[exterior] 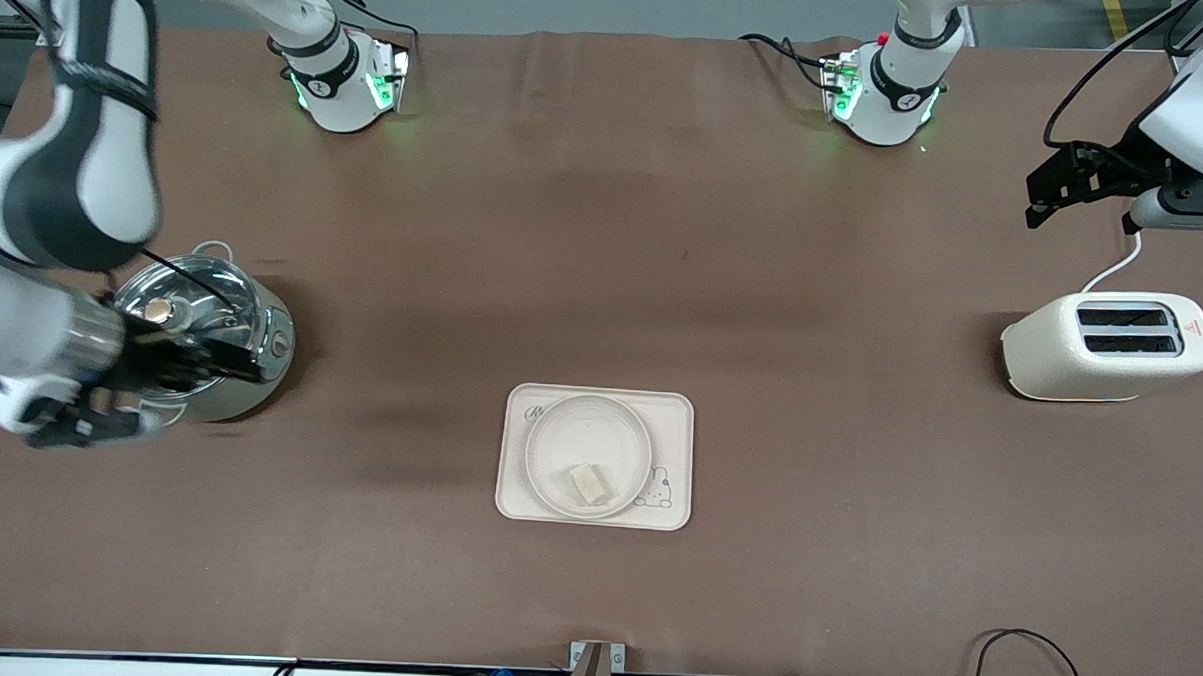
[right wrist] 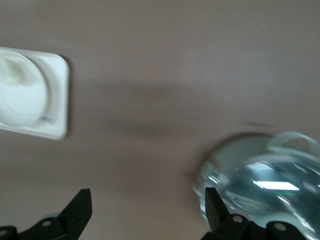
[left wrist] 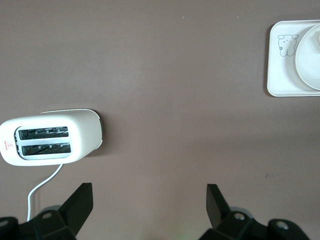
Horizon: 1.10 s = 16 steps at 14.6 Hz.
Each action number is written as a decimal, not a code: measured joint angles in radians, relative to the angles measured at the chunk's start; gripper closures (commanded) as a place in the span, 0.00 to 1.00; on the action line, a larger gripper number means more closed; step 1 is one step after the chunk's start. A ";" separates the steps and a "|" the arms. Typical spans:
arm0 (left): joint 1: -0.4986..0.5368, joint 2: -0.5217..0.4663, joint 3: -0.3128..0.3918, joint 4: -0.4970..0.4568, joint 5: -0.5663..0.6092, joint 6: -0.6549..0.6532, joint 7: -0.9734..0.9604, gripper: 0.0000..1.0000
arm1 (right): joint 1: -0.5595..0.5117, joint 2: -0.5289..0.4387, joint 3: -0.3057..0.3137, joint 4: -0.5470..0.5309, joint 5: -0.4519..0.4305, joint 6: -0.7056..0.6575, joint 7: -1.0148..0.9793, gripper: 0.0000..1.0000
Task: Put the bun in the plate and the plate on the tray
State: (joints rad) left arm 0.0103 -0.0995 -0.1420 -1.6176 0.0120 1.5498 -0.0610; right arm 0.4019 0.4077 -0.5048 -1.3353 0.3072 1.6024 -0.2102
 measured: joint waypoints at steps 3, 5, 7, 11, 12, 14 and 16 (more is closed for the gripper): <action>0.000 -0.004 -0.001 0.000 0.000 0.001 0.000 0.00 | -0.034 -0.109 -0.001 -0.012 -0.153 -0.115 -0.008 0.00; 0.000 -0.006 -0.002 0.000 0.000 0.001 0.000 0.00 | -0.069 -0.151 0.001 -0.018 -0.180 -0.188 -0.009 0.00; 0.000 -0.009 -0.004 0.000 0.000 0.001 0.000 0.00 | -0.121 -0.181 0.011 -0.019 -0.184 -0.233 -0.010 0.00; 0.000 -0.019 -0.007 0.000 0.000 0.001 0.001 0.00 | -0.263 -0.265 0.142 -0.020 -0.209 -0.271 -0.011 0.00; 0.000 -0.025 -0.007 0.000 0.000 0.001 0.002 0.00 | -0.290 -0.280 0.181 -0.020 -0.216 -0.269 -0.011 0.00; 0.000 -0.030 -0.007 0.004 0.000 0.001 0.002 0.00 | -0.334 -0.300 0.252 -0.022 -0.227 -0.266 -0.010 0.00; 0.000 -0.028 -0.007 0.008 0.000 0.001 0.002 0.00 | -0.355 -0.317 0.293 -0.024 -0.246 -0.266 -0.005 0.00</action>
State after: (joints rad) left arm 0.0103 -0.1278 -0.1488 -1.6097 0.0120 1.5511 -0.0595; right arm 0.0466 0.0903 -0.2119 -1.3596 0.0614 1.3367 -0.2156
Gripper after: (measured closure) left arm 0.000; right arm 0.000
